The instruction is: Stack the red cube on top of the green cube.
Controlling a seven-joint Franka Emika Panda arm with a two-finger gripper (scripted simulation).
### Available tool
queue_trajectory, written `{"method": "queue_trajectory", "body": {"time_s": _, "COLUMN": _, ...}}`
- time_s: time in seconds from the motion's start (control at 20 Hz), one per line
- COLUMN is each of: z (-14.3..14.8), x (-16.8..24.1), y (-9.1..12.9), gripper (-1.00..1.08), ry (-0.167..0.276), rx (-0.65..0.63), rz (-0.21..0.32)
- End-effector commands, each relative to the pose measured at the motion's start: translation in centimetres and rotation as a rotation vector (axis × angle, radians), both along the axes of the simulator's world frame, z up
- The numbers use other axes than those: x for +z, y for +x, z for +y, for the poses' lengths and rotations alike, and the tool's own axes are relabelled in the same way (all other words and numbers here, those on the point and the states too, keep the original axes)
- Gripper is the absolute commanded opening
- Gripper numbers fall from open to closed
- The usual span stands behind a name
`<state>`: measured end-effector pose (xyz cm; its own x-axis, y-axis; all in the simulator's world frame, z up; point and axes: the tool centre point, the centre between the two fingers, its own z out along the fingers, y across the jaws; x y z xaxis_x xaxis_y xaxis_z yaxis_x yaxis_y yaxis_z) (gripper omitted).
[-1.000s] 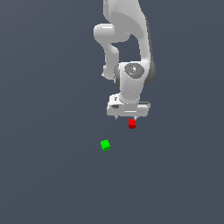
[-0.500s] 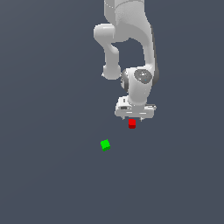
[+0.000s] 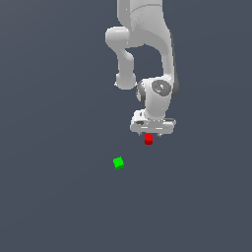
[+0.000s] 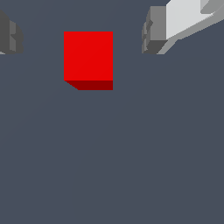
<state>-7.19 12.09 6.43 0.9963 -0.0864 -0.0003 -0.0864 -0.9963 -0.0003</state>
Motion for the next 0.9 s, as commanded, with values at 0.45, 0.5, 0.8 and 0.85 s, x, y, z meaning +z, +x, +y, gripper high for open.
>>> {"method": "queue_trajectory", "body": {"time_s": 0.45, "z": 0.1, "x": -4.2, "y": 0.0, "gripper": 1.0, "ry": 0.0, "rx": -0.002, "rz": 0.0}}
{"method": "queue_trajectory", "body": {"time_s": 0.5, "z": 0.1, "x": -4.3, "y": 0.0, "gripper": 1.0, "ry": 0.0, "rx": -0.002, "rz": 0.0}}
{"method": "queue_trajectory", "body": {"time_s": 0.8, "z": 0.1, "x": -4.4, "y": 0.0, "gripper": -1.0, "ry": 0.0, "rx": -0.002, "rz": 0.0}}
{"method": "queue_trajectory", "body": {"time_s": 0.85, "z": 0.1, "x": -4.4, "y": 0.0, "gripper": -1.0, "ry": 0.0, "rx": -0.002, "rz": 0.0}}
